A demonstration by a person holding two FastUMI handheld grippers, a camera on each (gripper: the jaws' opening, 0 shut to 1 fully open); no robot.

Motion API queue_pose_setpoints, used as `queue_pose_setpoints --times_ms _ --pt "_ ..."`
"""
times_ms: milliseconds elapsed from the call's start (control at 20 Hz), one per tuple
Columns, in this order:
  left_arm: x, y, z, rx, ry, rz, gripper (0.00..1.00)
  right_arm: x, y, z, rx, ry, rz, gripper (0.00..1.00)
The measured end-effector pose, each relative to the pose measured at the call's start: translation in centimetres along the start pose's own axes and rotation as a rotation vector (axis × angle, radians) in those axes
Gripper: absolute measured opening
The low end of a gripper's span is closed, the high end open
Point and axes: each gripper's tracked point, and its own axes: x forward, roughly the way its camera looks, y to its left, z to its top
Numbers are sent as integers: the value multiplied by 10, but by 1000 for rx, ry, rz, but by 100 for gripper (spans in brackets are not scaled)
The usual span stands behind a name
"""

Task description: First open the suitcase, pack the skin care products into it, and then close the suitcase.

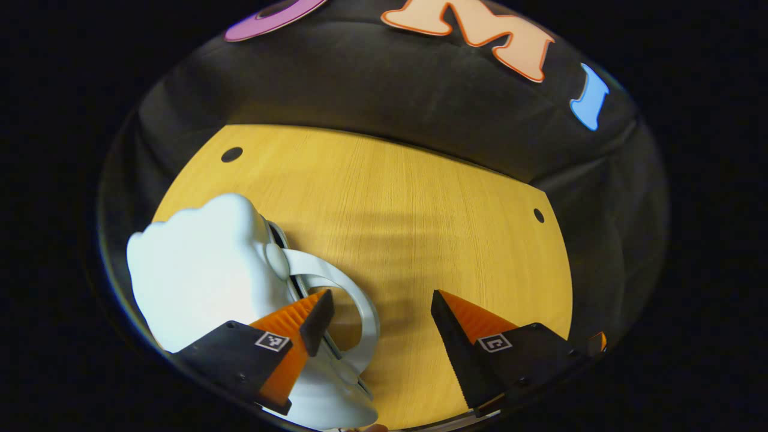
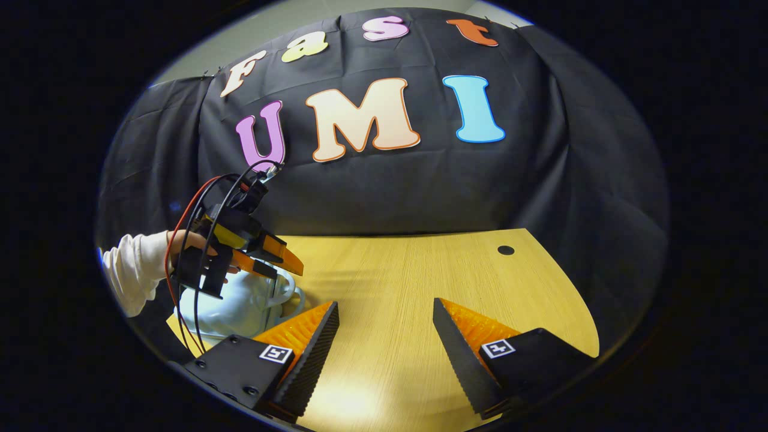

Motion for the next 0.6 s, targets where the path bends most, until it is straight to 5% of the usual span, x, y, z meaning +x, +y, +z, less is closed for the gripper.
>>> queue_pose_setpoints --times_ms 600 --pt "-92 -40 -34 2 -321 1 97 -16 9 11 1 -32 25 98"
